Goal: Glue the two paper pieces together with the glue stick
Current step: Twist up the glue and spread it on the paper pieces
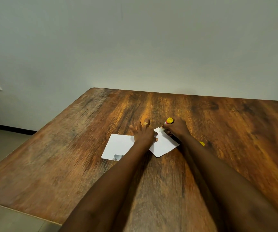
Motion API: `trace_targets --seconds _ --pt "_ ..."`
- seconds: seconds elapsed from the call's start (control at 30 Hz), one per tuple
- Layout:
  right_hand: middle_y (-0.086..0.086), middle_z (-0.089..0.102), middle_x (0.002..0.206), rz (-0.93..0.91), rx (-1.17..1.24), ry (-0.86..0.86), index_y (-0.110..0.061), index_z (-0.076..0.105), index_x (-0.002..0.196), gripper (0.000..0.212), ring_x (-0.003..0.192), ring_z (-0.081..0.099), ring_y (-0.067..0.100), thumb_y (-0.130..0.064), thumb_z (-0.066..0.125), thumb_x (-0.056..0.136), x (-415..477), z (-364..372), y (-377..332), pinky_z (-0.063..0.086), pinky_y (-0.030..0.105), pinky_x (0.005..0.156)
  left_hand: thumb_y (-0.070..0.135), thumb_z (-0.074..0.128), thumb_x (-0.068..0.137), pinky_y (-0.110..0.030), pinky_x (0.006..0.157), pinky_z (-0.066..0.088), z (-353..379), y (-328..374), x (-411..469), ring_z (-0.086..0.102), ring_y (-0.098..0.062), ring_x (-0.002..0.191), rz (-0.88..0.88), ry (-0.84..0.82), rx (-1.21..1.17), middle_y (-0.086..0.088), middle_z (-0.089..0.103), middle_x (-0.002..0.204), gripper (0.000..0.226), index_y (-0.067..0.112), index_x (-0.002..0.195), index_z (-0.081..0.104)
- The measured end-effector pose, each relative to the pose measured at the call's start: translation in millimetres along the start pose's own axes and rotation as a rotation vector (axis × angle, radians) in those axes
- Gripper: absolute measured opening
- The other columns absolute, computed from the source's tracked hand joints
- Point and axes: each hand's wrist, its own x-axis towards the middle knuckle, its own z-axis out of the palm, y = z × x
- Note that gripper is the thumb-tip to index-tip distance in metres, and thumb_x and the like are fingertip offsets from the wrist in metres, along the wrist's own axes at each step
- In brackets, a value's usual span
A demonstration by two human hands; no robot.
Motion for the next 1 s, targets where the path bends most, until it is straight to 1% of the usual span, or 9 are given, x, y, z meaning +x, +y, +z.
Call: trace_targets --seconds 0.1,0.17,0.23,0.37,0.47,0.57,0.73,0.83,1.0 --pt "0.014 0.063 0.068 -0.011 -0.004 -0.011 -0.003 0.064 0.071 0.010 0.057 0.058 0.024 -0.010 0.067 0.077 -5 -4 -1 0.048 0.028 0.053 0.031 0.056 0.092 -0.066 0.110 -0.006 1 0 1 -0.001 -0.041 0.145 -0.013 -0.010 0.002 -0.008 0.014 0.157 0.039 0.028 0.131 0.056" --pt "0.012 0.062 0.066 -0.020 -0.022 -0.016 -0.010 0.060 0.062 0.016 0.055 0.056 0.021 -0.010 0.067 0.077 -10 -7 -1 0.046 0.026 0.051 0.032 0.056 0.092 -0.066 0.110 -0.007 1 0 1 -0.001 -0.041 0.145 -0.017 -0.009 -0.003 -0.008 0.015 0.157 0.040 0.028 0.132 0.055" --pt "0.015 0.064 0.068 -0.019 -0.020 -0.010 -0.011 0.059 0.060 0.018 0.056 0.057 0.023 -0.010 0.068 0.076 -13 -9 1 0.050 0.032 0.055 0.032 0.055 0.093 -0.066 0.110 -0.007 1 0 0 -0.001 -0.041 0.145 -0.016 -0.012 -0.008 -0.008 0.014 0.158 0.040 0.028 0.132 0.055" --pt "0.020 0.065 0.072 0.001 0.002 0.001 -0.001 0.063 0.071 0.011 0.059 0.058 0.025 -0.010 0.067 0.075 -21 -14 5 0.052 0.038 0.060 0.031 0.055 0.093 -0.065 0.110 -0.011 1 -1 0 -0.008 -0.041 0.146 -0.031 -0.022 -0.028 -0.010 0.006 0.160 0.041 0.027 0.134 0.054" --pt "0.022 0.068 0.080 0.017 -0.002 0.003 0.004 0.066 0.083 0.016 0.064 0.061 0.027 -0.011 0.069 0.077 -29 -18 8 0.052 0.035 0.060 0.030 0.056 0.092 -0.064 0.110 -0.012 1 -1 1 -0.008 -0.041 0.146 -0.038 -0.017 -0.042 -0.011 0.007 0.160 0.040 0.027 0.132 0.055" --pt "0.024 0.068 0.083 0.047 -0.005 -0.001 0.006 0.066 0.084 0.019 0.062 0.061 0.026 -0.012 0.069 0.078 -34 -22 11 0.051 0.032 0.058 0.029 0.055 0.093 -0.064 0.109 -0.015 1 -1 0 -0.012 -0.041 0.146 -0.046 -0.024 -0.052 -0.011 0.003 0.161 0.041 0.027 0.134 0.053" --pt "0.021 0.069 0.083 0.040 -0.038 0.012 -0.001 0.065 0.078 0.012 0.067 0.061 0.024 -0.012 0.068 0.079 -45 -29 12 0.052 0.034 0.062 0.027 0.053 0.095 -0.063 0.108 -0.016 2 -1 -2 -0.015 -0.041 0.146 -0.037 -0.013 -0.057 -0.012 -0.001 0.161 0.041 0.028 0.135 0.052" --pt "0.017 0.068 0.081 0.042 -0.043 0.002 -0.004 0.063 0.078 0.010 0.065 0.061 0.024 -0.013 0.068 0.078 -49 -32 15 0.051 0.034 0.060 0.027 0.054 0.094 -0.064 0.108 -0.017 4 -1 -1 -0.013 -0.041 0.146 -0.032 -0.003 -0.062 -0.012 0.002 0.161 0.041 0.028 0.135 0.053" --pt "0.017 0.068 0.087 0.055 -0.046 -0.004 -0.006 0.061 0.082 0.012 0.074 0.064 0.029 -0.014 0.069 0.079 -55 -37 16 0.053 0.038 0.066 0.029 0.057 0.092 -0.064 0.109 -0.014 5 -2 0 -0.009 -0.041 0.146 -0.035 0.024 -0.070 -0.011 0.008 0.161 0.039 0.026 0.132 0.057"
